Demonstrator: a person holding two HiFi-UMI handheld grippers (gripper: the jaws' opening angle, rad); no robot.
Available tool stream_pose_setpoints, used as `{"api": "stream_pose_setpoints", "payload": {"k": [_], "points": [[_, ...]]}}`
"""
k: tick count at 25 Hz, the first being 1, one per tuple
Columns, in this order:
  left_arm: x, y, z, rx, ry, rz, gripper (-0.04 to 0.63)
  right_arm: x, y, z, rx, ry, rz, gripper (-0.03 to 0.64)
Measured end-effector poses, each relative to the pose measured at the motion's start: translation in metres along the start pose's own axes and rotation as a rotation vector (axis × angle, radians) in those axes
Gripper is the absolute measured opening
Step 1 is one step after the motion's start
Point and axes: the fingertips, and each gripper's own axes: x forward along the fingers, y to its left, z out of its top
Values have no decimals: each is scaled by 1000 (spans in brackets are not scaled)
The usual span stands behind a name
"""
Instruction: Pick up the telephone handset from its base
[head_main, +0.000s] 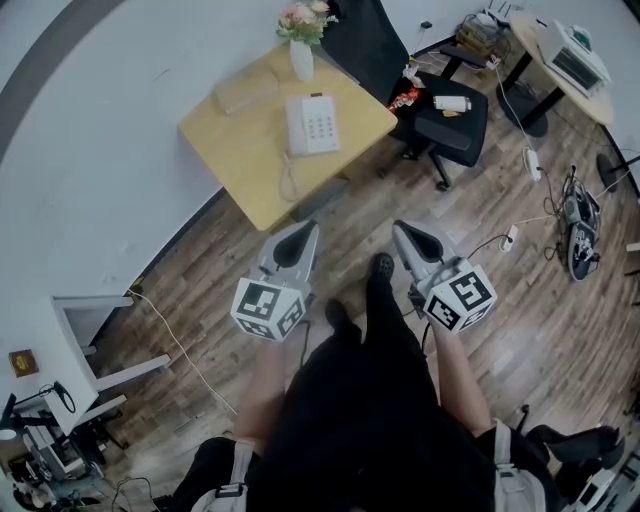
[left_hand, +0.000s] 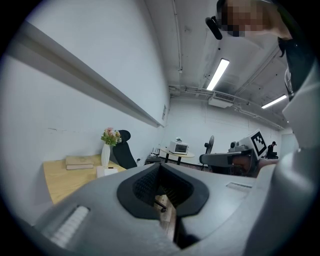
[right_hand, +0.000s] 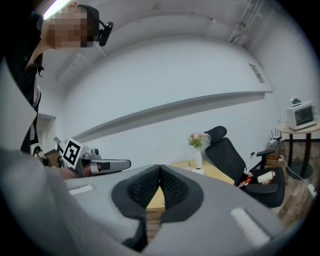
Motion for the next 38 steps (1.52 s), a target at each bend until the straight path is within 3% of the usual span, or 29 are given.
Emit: {"api": "stream_pose_setpoints", "payload": {"k": [22, 30, 38], "points": [[136, 46, 49, 41, 5, 113, 11, 88, -132, 77, -43, -42, 129, 3], [174, 55, 52, 29, 9, 186, 11, 116, -167, 82, -42, -15, 209, 3], [198, 67, 44, 6, 24, 265, 11, 139, -201, 74, -14, 24, 222, 3]]}}
